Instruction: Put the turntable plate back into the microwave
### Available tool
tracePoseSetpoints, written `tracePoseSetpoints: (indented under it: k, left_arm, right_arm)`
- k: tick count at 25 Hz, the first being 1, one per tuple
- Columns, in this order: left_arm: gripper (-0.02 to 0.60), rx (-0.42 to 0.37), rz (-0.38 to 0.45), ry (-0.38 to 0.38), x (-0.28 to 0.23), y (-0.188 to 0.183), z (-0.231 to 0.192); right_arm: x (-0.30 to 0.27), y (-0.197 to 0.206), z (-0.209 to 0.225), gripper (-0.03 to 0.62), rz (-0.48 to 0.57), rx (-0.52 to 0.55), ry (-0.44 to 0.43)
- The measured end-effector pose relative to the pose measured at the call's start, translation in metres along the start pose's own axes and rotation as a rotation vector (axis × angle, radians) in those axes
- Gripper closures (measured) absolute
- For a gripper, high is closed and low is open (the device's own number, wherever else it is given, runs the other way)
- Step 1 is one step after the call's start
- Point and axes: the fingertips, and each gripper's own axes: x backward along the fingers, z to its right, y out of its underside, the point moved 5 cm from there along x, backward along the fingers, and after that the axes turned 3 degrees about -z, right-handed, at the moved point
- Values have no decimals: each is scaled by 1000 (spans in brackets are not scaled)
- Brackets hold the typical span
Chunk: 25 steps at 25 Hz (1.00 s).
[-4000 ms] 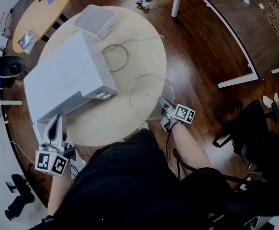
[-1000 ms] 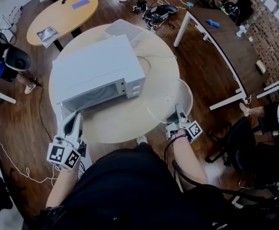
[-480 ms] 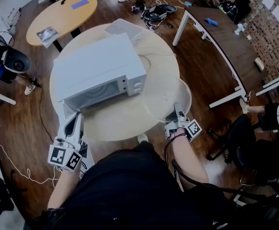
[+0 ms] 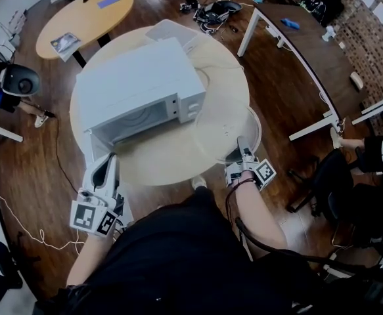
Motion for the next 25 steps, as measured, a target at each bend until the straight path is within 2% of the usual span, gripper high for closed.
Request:
tracePoseSetpoints:
  k: [25]
  left_arm:
    - [578,38,21,42,35,9,-4]
  right_arm:
    - [22,60,-2,568,-28,-8,-1]
